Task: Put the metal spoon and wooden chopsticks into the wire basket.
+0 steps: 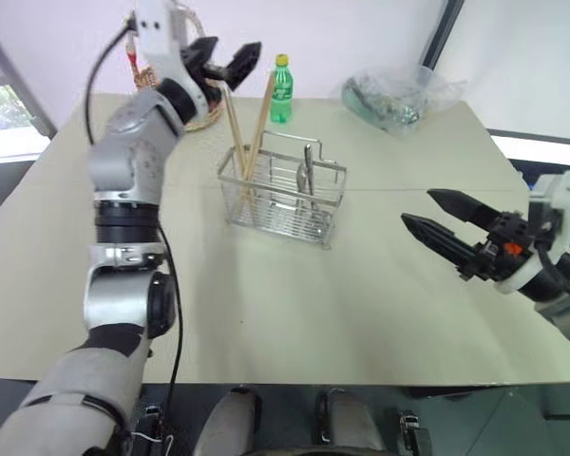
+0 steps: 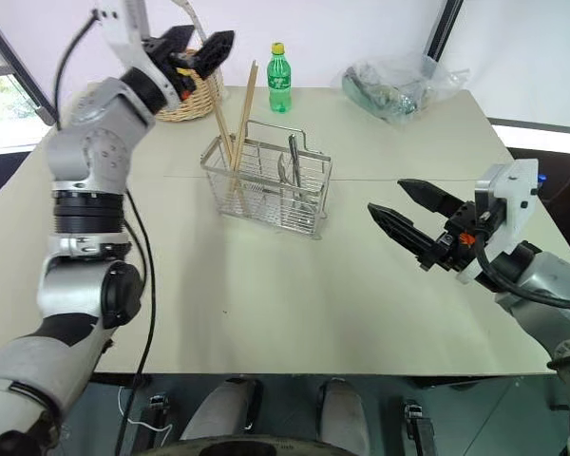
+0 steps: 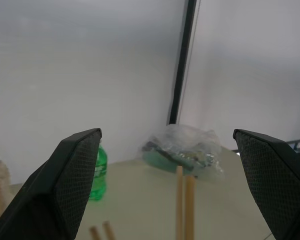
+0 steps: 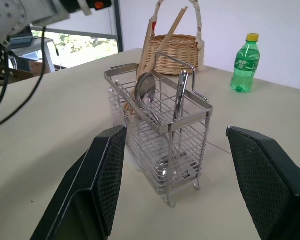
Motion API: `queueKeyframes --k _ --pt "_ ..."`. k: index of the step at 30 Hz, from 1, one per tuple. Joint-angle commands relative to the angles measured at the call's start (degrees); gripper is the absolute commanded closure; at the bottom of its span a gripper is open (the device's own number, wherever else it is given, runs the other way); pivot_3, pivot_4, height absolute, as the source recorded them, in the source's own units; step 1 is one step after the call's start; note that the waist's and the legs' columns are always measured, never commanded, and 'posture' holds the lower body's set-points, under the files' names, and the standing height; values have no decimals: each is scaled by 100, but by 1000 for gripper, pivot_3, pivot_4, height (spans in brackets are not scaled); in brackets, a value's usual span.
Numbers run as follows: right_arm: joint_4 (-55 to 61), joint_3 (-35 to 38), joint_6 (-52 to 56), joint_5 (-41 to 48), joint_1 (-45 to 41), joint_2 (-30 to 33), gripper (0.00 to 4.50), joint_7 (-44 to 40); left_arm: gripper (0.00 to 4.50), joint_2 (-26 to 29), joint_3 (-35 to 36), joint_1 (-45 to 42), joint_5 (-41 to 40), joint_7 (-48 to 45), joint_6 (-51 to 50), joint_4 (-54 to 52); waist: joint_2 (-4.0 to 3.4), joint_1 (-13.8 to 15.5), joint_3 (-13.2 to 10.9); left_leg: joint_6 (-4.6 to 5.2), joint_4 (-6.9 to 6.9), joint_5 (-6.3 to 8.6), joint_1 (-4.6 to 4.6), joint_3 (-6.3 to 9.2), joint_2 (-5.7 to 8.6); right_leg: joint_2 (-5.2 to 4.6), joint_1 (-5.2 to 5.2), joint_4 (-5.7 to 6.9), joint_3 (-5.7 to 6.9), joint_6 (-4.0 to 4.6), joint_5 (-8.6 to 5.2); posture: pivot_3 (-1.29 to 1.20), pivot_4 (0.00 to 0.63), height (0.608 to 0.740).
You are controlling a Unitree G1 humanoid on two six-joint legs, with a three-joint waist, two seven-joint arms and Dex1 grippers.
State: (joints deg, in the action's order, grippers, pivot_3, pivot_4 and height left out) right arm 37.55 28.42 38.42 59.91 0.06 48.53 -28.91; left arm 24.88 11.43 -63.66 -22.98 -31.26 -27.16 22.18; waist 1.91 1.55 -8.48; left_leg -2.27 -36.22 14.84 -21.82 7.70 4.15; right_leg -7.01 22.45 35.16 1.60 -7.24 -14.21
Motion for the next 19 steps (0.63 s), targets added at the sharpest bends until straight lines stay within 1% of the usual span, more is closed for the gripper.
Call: queueKeyframes --k 1,3,5,10,15,19 --pt "-281 -35 -190 -266 -241 176 1227 -411 51 948 -304 154 272 -1185 375 -335 -3 -54 0 0 1 0 1 1 -2 1 -1 0 1 1 0 0 150 674" --pt "-526 -87 -233 -425 -385 245 1227 -642 51 1608 -459 462 433 -1947 753 -379 -14 -104 1 0 3 0 2 1 -2 1 -1 1 0 2 0 0 150 674" --pt "-759 -167 -297 -598 -524 309 1227 -861 51 2136 -489 743 423 -2531 838 -436 -15 -118 1 0 6 0 10 4 -4 -2 -3 0 -10 4 0 0 150 674" --pt "-1197 -367 -391 -911 -862 386 1227 -1297 51 3004 -343 1478 249 -3487 907 -997 -15 -83 -1 0 2 0 3 14 -11 -8 -3 -4 -9 19 -7 0 150 674" --pt "-1360 -526 -339 -1033 -1106 418 1227 -1610 51 3450 -152 2072 49 -3825 725 -1576 -18 -80 -2 1 3 1 -9 16 -5 -17 5 -7 -8 25 -11 0 150 674" --pt "-1437 -663 -307 -1127 -1214 427 1227 -1799 51 3577 6 2457 -19 -3785 627 -1880 -25 -90 -5 1 5 1 -8 16 -6 -17 8 -6 -6 25 -11 0 150 674"
